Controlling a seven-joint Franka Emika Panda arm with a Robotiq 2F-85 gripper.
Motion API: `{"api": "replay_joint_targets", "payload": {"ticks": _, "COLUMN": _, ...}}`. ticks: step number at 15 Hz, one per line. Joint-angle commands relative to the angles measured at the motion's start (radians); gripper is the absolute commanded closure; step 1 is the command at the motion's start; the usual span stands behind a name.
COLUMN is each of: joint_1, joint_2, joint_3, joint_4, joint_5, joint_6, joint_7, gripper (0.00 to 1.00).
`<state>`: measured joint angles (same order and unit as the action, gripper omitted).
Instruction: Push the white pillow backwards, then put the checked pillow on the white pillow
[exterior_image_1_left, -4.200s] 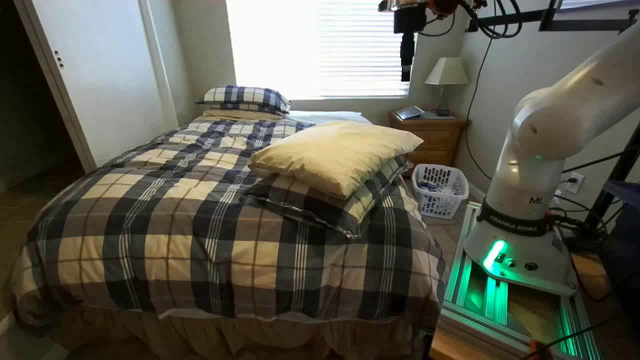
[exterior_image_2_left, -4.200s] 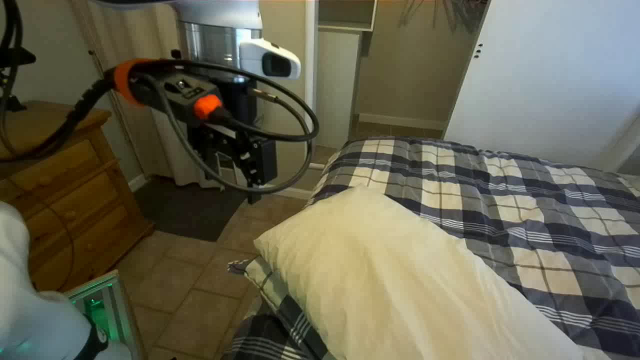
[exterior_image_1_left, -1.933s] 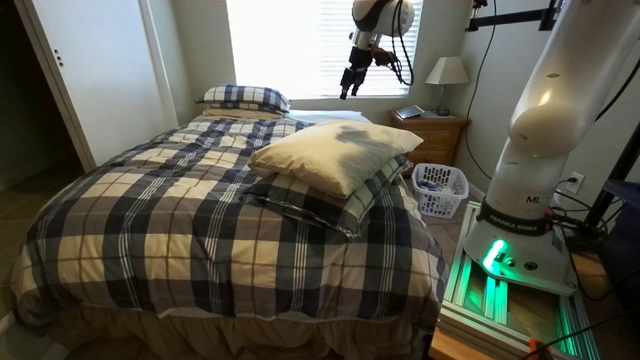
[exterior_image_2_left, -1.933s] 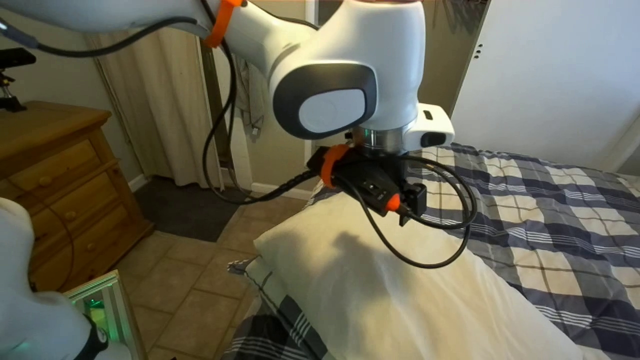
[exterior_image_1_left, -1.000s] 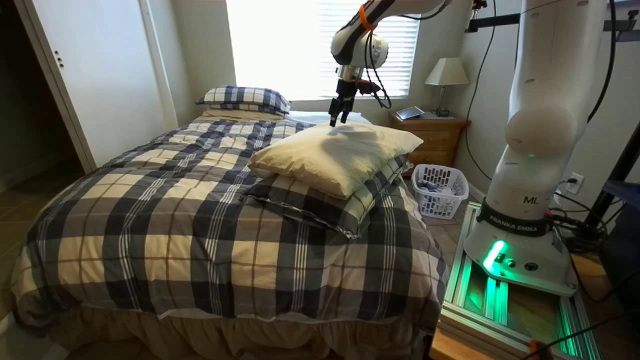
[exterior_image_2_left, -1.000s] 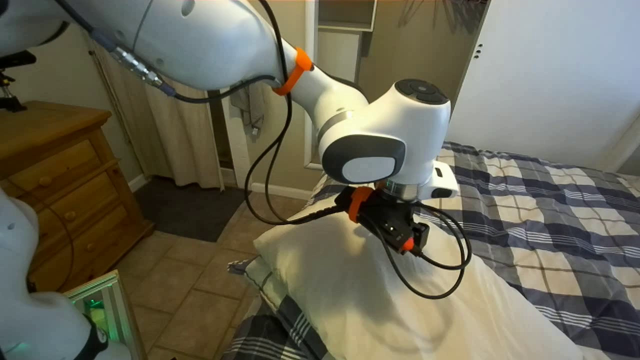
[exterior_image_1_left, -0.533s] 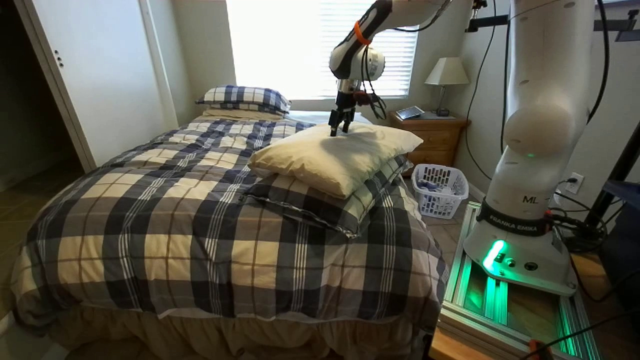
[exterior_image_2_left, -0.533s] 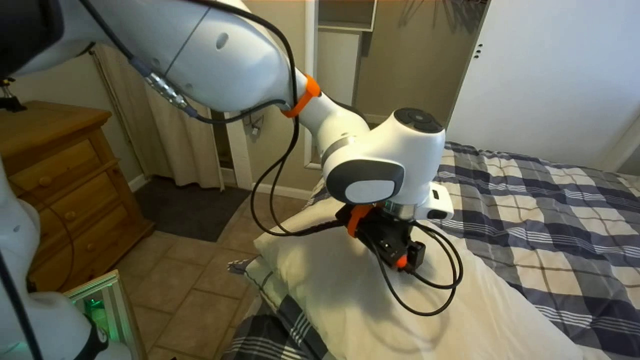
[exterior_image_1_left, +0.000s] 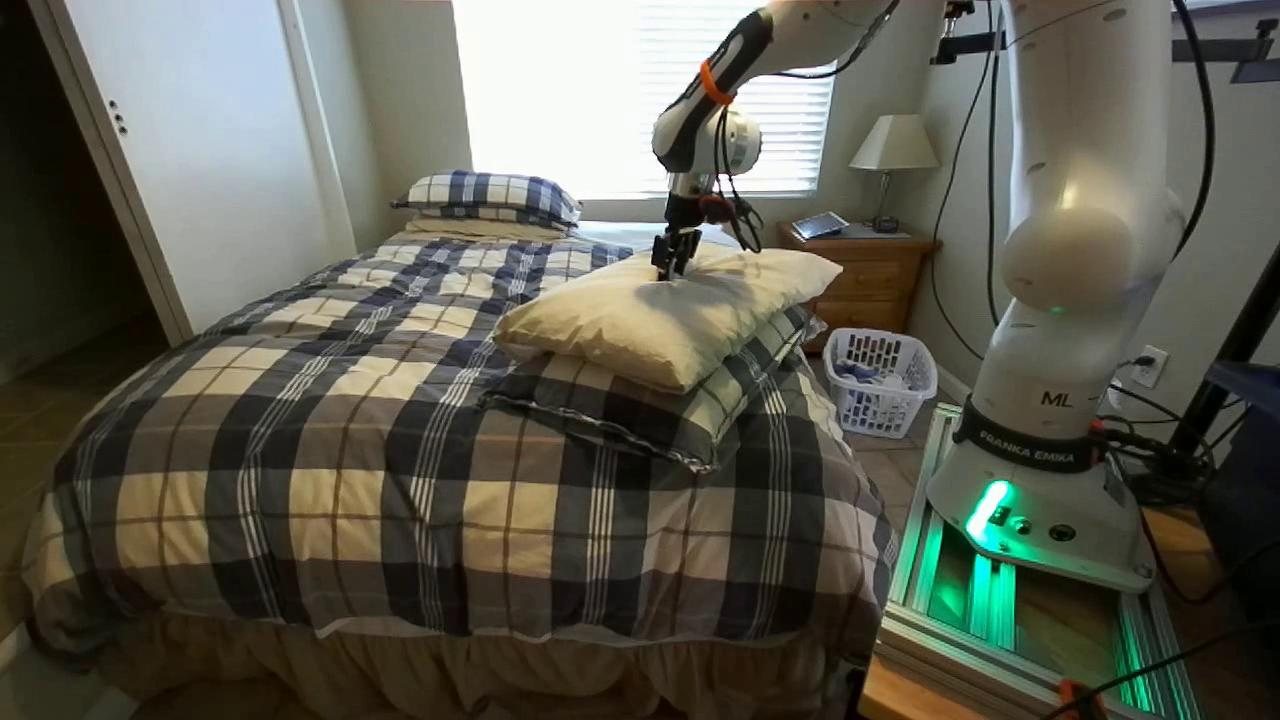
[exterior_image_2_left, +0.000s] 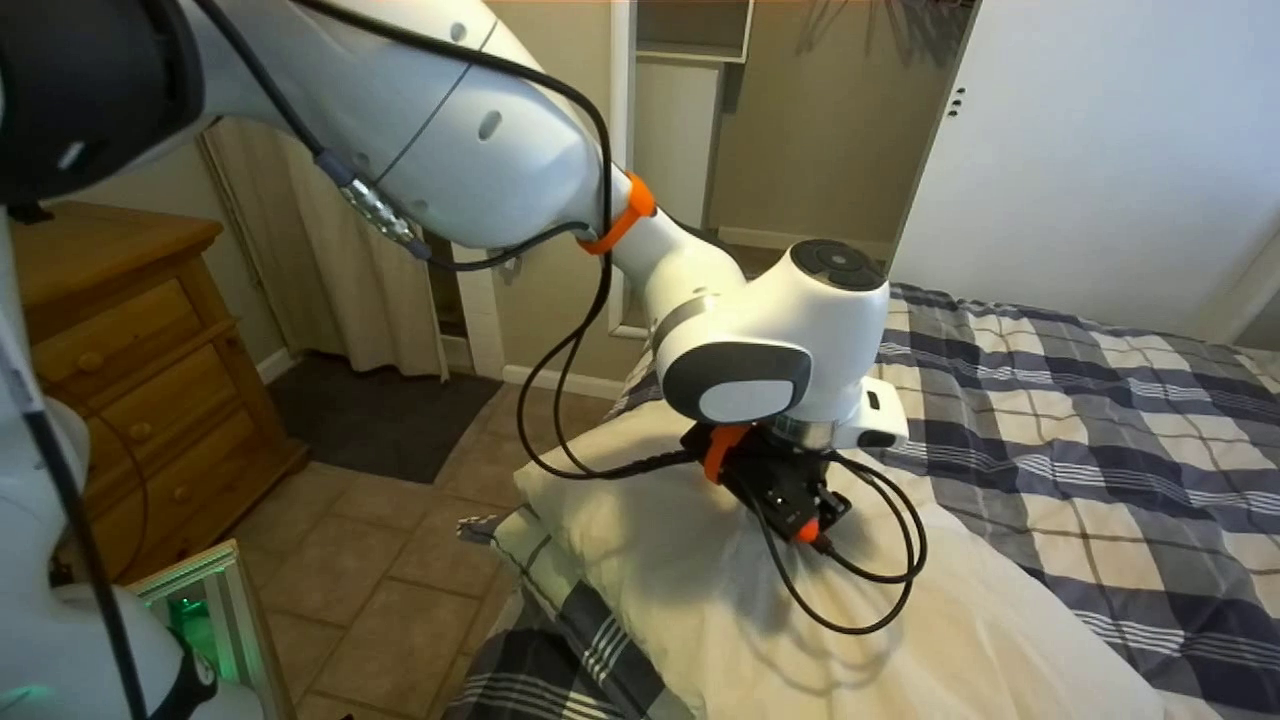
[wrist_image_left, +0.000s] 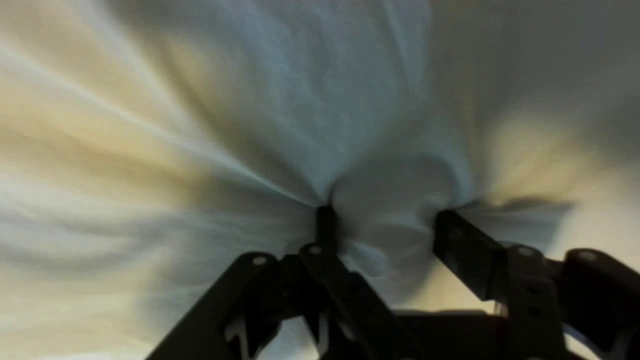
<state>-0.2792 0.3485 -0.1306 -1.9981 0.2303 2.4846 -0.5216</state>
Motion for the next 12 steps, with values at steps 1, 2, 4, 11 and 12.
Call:
{"api": "replay_joint_targets", "payload": {"ticks": 1, "joint_1": -0.032, "joint_2": 0.045, "joint_3": 0.03, "joint_4": 0.038, "joint_5": 0.008, "joint_6": -0.015, "joint_7": 0.017, "gripper": 0.75}}
{"api": "replay_joint_targets", "payload": {"ticks": 2, "joint_1": -0.036, "joint_2": 0.046, "joint_3": 0.03, "joint_4": 0.039, "joint_5": 0.007, "joint_6": -0.019, "joint_7": 0.021, "gripper": 0.83}}
{"api": "replay_joint_targets", "payload": {"ticks": 4, "joint_1": -0.042, "joint_2": 0.047, "joint_3": 0.032, "joint_4": 0.045, "joint_5": 0.01, "joint_6": -0.03, "joint_7": 0.023, "gripper": 0.95}}
{"api": "replay_joint_targets", "payload": {"ticks": 11, "joint_1": -0.051, "joint_2": 0.002, "joint_3": 0.049, "joint_4": 0.053, "joint_5": 0.013, "joint_6": -0.07, "joint_7": 0.016, "gripper": 0.97}}
{"api": "replay_joint_targets", "payload": {"ticks": 12, "joint_1": -0.043, "joint_2": -0.012, "joint_3": 0.044, "joint_4": 0.055, "joint_5": -0.001, "joint_6": -0.067, "joint_7": 0.028, "gripper": 0.97}}
